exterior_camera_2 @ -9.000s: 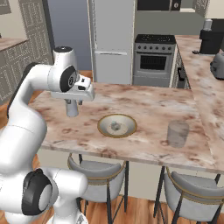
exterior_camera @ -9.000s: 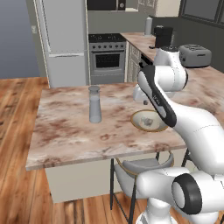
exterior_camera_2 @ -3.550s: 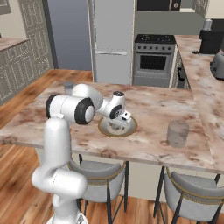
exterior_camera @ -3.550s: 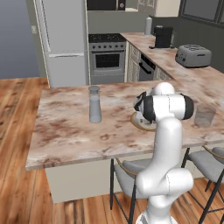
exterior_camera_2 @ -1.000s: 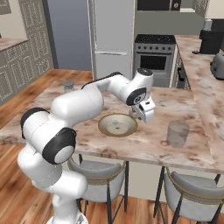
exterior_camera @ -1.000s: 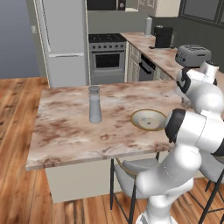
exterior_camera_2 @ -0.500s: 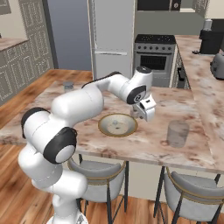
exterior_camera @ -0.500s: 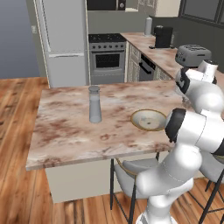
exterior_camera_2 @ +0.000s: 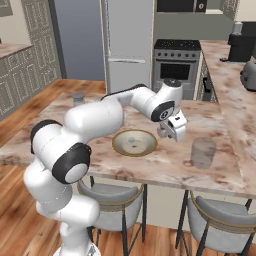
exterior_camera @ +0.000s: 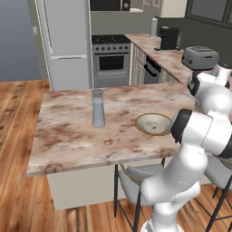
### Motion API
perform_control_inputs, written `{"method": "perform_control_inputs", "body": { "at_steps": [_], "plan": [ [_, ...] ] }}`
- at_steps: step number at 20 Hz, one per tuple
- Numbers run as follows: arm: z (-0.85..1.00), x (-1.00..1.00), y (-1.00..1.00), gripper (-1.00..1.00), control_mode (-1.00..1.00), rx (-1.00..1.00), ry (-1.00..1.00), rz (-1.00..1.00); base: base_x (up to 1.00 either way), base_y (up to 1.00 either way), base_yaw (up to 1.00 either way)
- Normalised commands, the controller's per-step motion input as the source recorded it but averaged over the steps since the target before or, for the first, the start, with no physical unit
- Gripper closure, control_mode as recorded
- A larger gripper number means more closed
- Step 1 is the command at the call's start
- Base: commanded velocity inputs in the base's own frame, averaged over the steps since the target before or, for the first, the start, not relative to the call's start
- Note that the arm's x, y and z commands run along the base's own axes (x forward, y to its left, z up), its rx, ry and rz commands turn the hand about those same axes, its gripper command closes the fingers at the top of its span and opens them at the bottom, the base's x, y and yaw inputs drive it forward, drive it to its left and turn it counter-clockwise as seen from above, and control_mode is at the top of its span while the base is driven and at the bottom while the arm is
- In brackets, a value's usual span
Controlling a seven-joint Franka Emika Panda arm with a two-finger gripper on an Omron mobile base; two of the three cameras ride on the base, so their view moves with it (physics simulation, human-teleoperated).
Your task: There are two ice cubes in the ice bowl. Place both ice cubes in the glass cup.
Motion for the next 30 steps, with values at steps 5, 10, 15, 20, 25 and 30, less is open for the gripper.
{"method": "perform_control_inputs", "body": {
  "at_steps": [5, 10, 15, 20, 25, 30],
  "plan": [
    [-0.03, 0.00, -0.11, 1.00, -1.00, -0.17, 0.00, 0.00, 0.00, 0.00, 0.00],
    [0.00, 0.00, 0.00, 1.00, -1.00, -0.18, 0.00, 0.00, 0.00, 0.00, 0.00],
    [0.00, 0.00, -0.36, 1.00, -1.00, -0.03, -0.02, 0.00, 0.00, 0.00, 0.00],
    [0.00, 0.01, -0.57, 1.00, -1.00, 0.04, -0.02, 0.00, 0.00, 0.00, 0.00],
    [0.18, 0.02, -0.43, 1.00, -1.00, 0.00, 0.00, 0.00, 0.00, 0.00, 0.00],
    [0.02, 0.05, -0.29, 1.00, -1.00, 0.00, 0.00, 0.00, 0.00, 0.00, 0.00]
  ]
}}
